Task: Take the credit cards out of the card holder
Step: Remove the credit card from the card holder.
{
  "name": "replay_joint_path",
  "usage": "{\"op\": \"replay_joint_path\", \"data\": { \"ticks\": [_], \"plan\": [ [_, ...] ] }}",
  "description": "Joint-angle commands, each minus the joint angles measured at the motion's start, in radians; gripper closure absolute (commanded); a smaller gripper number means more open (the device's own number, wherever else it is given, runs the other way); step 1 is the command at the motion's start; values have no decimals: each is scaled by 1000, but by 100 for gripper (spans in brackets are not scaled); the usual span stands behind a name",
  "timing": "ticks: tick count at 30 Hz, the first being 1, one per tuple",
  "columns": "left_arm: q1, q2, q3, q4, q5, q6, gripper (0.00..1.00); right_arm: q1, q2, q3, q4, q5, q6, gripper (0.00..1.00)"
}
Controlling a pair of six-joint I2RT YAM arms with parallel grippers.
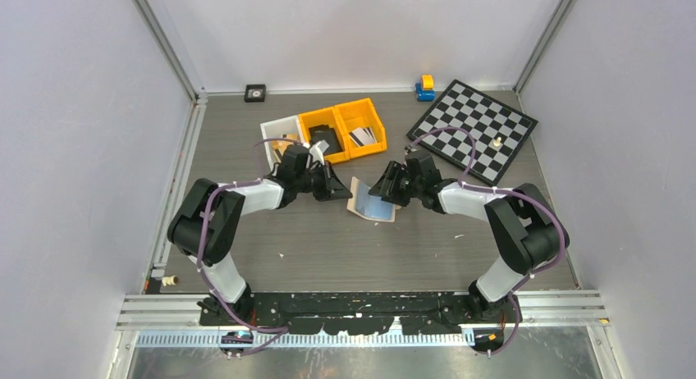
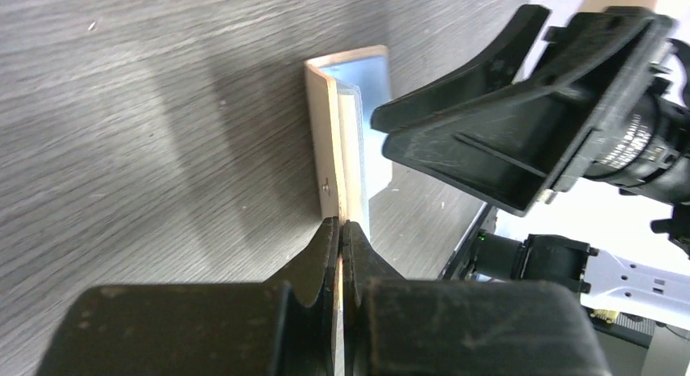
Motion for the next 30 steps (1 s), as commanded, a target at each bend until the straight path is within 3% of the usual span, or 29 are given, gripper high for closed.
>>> {"op": "replay_joint_path", "data": {
  "ticks": [1,4,7,16,21,30],
  "plan": [
    [6,-52,-36,188,71,-54,100,10,-43,32,-23,40,-35,50],
    [3,-54,-52,289,116,-90,99,11,-25,44,-38,44,-38,62],
    [-6,-59,-46,278,120,-80,99,11,-6,56,-53,45,-38,67],
    [6,-89,-37,119,9,-22,100,10,-11,49,-47,55,-18,56],
    [24,-98,-53,129,2,-36,100,-9,-29,24,-15,46,9,51],
    [24,-78,-36,101,5,-32,100,-74,49,-67,307,-182,177,50]
  ]
}}
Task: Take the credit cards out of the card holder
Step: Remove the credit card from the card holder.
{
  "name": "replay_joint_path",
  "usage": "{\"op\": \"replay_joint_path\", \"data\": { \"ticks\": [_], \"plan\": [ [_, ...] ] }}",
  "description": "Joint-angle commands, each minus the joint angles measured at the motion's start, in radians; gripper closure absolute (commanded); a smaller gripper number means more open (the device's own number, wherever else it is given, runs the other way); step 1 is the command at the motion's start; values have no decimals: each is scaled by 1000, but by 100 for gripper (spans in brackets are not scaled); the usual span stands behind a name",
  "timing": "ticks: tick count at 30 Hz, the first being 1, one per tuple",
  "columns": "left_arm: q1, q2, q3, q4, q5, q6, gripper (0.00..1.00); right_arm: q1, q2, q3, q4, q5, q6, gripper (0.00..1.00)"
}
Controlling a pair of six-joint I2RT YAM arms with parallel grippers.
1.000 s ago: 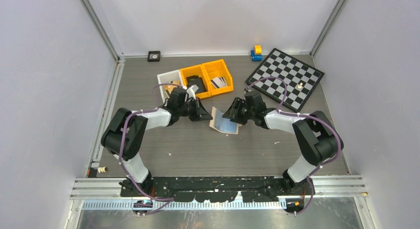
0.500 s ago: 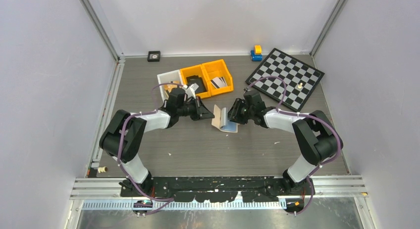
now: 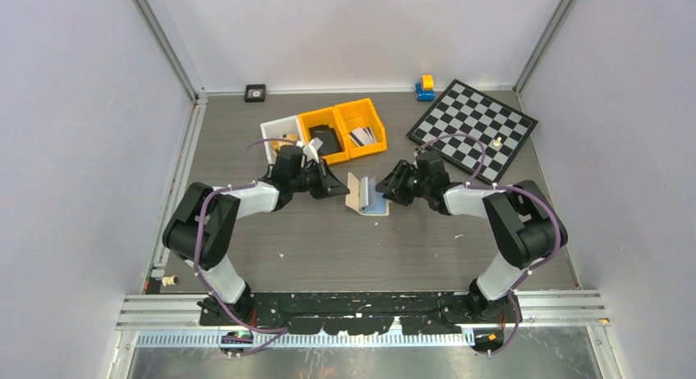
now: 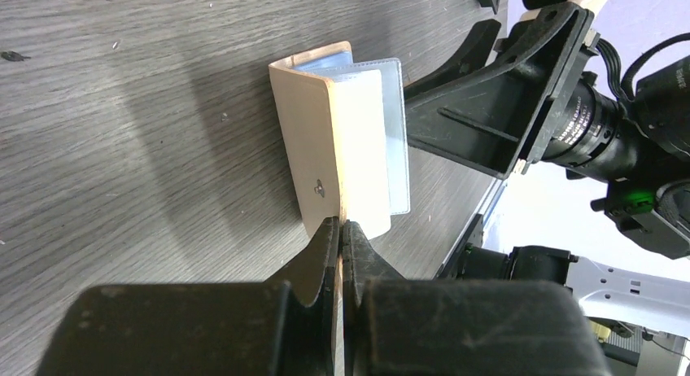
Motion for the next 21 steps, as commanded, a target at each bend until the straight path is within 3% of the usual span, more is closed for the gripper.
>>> {"op": "replay_joint_path", "data": {
  "ticks": [1,11,21],
  "plan": [
    [3,-24,15,-6,5,13,100,-9,41,-10,194,-113,94,50],
    [8,-4,29,-41,2,16,100,-44,107,-68,429,-190,231,43],
    [16,5,29,-39,13,8,100,-60,101,-66,382,-174,207,37]
  ]
}}
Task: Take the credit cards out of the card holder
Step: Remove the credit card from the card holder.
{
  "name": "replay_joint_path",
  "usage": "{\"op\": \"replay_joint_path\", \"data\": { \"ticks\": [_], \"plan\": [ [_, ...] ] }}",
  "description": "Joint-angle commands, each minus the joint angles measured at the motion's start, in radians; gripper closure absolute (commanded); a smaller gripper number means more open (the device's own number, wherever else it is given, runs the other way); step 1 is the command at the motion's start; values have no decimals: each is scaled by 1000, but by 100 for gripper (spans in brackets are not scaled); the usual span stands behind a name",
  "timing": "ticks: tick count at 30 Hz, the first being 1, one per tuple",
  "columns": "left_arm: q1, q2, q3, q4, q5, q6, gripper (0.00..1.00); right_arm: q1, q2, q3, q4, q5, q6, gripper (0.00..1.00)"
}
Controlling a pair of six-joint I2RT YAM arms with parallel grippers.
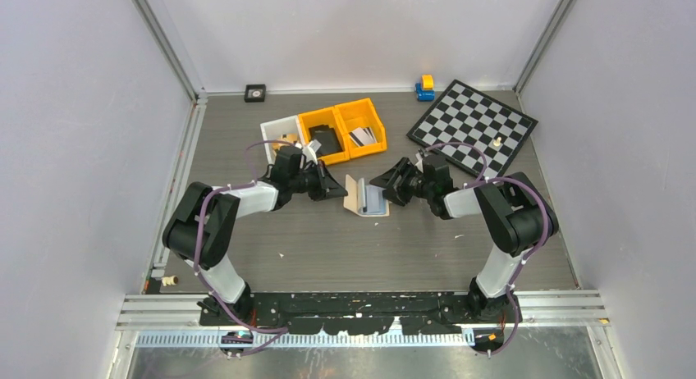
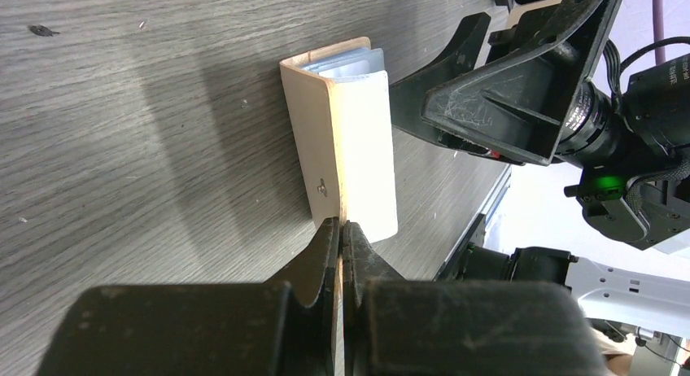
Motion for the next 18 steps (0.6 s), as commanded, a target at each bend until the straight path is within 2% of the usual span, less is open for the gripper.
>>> {"op": "replay_joint_path", "data": {
  "ticks": [1,4,8,14,16,18],
  "plan": [
    [5,2,29,7,16,9,100,-4,-3,8,44,-17,0,37],
    [4,4,30,5,18,9,100,-1,13,23,25,-26,-11,43],
    [5,6,33,-1,18,11,100,1,13,28,17,-27,-24,60],
    [5,13,39,-25,1,19,100,17,-3,66,-100,-11,-102,76],
    [5,2,39,-49,-23,30,95,28,-3,91,-149,-5,-138,82],
    [4,-7,40,-74,-50,45,85,44,-6,113,-208,16,-186,83]
  ]
}}
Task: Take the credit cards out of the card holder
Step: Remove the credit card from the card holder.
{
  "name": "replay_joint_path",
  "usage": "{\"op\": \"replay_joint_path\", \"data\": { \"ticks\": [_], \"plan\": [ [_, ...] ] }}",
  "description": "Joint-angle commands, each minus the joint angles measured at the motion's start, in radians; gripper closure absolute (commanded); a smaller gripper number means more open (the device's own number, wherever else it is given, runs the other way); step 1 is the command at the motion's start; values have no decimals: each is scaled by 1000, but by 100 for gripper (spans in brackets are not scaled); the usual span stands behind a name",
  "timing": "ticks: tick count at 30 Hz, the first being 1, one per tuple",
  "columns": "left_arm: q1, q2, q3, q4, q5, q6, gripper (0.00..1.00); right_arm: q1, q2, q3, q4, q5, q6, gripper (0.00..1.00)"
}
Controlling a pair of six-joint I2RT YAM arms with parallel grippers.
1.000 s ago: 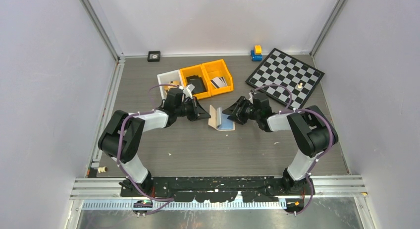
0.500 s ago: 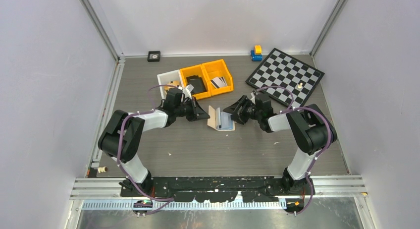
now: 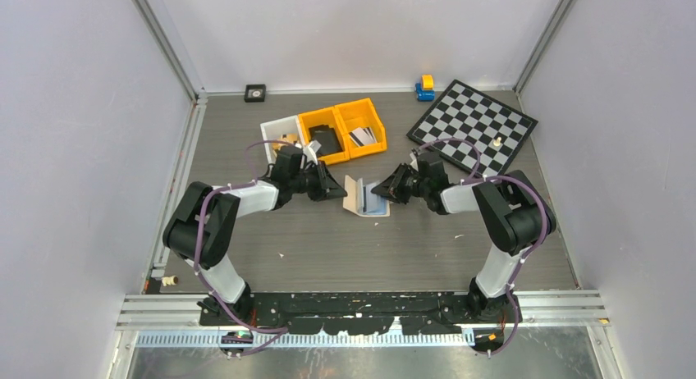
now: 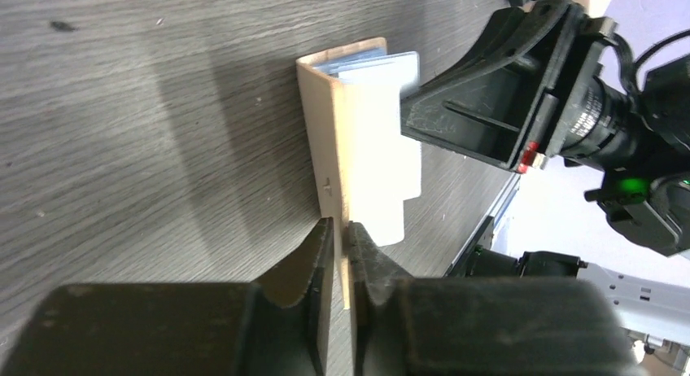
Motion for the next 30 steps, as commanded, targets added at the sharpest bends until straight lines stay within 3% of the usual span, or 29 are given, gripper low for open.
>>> {"op": "replay_joint_path", "data": {
  "ticks": [1,5,8,11,15,18,20,22,24,25,30],
  "plan": [
    [3,-15,30,-56,-45,44,77,33,-20,72,-113,32,-113,84],
    [-27,-19,50,-105,-93,83,49,42,-37,75,-132,41,-125,94],
    [-69,-20,94,-198,-142,152,36,46,-52,72,-132,42,-130,99],
    [-98,-22,123,-243,-190,193,28,59,-57,78,-138,44,-140,99],
    [-112,-11,146,-295,-220,213,26,70,-74,87,-173,66,-163,100],
    [-112,2,165,-336,-259,216,28,70,-84,68,-125,46,-142,99],
    [-111,12,179,-363,-280,224,36,69,-95,44,-38,19,-117,99],
    [-106,23,187,-383,-285,227,47,68,-115,24,13,4,-103,99],
    [-86,18,184,-388,-284,216,69,66,-143,3,43,3,-101,100],
    [-72,2,169,-367,-282,201,75,64,-158,-9,53,6,-101,100],
    [0,-175,22,-252,-327,143,74,55,-211,-44,91,23,-99,99]
  ]
}}
